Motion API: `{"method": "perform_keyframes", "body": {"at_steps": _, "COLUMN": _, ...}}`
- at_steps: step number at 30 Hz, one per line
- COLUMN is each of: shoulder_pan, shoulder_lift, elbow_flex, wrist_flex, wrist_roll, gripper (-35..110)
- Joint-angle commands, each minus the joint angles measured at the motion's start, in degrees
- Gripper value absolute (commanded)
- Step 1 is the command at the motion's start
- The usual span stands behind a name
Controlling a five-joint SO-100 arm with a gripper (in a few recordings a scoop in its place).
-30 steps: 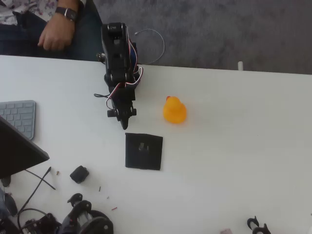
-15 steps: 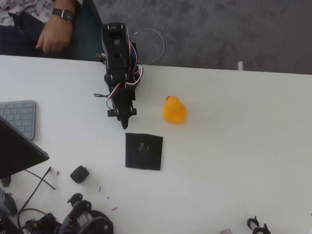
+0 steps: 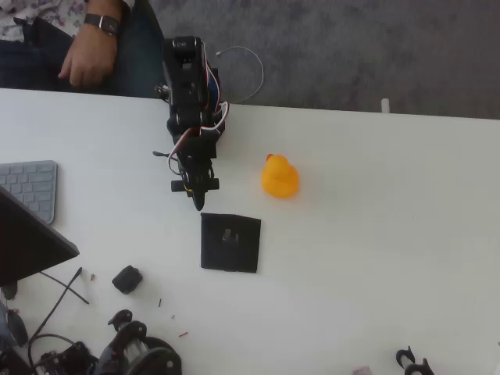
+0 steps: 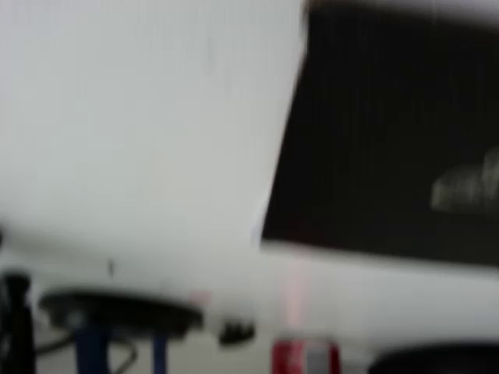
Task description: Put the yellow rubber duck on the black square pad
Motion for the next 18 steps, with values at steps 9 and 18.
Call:
{"method": "perform_keyframes", "body": {"at_steps": 9, "shoulder_pan": -0.53, "shoulder_lift": 0.88, "elbow_flex": -18.28, "wrist_flex": 0.26, "wrist_roll": -0.44, "gripper": 2}}
{"method": "perform_keyframes", "body": {"at_steps": 18, "shoulder_pan": -0.53, "shoulder_lift": 0.88, "elbow_flex": -30.41, "wrist_flex": 0.70, "wrist_roll": -0.44, "gripper": 2}}
